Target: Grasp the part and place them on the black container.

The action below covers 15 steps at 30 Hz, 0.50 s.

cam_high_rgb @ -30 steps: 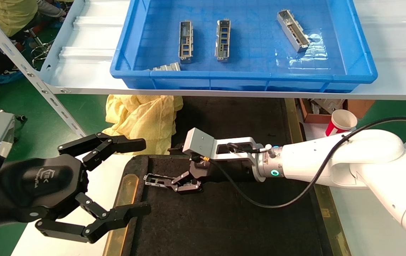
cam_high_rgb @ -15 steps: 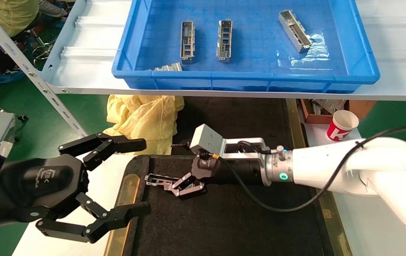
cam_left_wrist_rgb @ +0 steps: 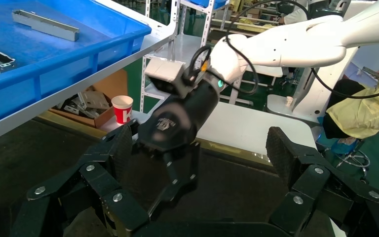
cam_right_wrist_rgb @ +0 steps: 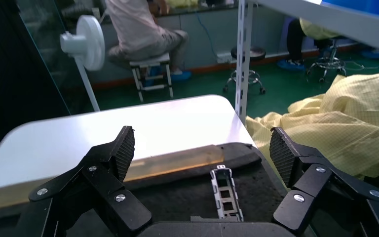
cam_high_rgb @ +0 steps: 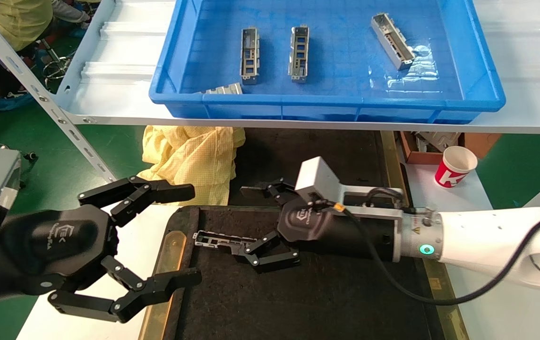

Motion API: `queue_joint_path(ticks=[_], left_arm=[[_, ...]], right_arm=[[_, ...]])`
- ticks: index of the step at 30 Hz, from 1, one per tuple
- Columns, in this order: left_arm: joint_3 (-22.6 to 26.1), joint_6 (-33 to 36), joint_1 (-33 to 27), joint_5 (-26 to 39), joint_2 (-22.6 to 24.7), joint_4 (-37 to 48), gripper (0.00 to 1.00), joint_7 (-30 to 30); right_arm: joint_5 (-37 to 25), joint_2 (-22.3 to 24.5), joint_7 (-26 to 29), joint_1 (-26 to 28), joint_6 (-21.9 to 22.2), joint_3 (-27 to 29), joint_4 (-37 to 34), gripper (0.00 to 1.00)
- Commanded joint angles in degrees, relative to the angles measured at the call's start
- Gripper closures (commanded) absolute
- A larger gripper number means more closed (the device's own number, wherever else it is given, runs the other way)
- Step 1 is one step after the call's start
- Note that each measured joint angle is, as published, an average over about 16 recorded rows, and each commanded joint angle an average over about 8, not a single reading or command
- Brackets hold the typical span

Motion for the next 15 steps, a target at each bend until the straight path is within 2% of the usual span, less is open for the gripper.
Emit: queue_joint_path(ticks=[1,15], left_arm=[[0.0,0.0,0.0,0.0,0.0,0.0,0.0,0.0],[0.0,0.0,0.0,0.0,0.0,0.0,0.0,0.0]], right_arm=[[-0.1,1.3,1.0,-1.0,-0.9,1.9,1.5,0.0],[-0.8,10.4,7.8,-8.1,-7.2,15.5,12.3,0.0]])
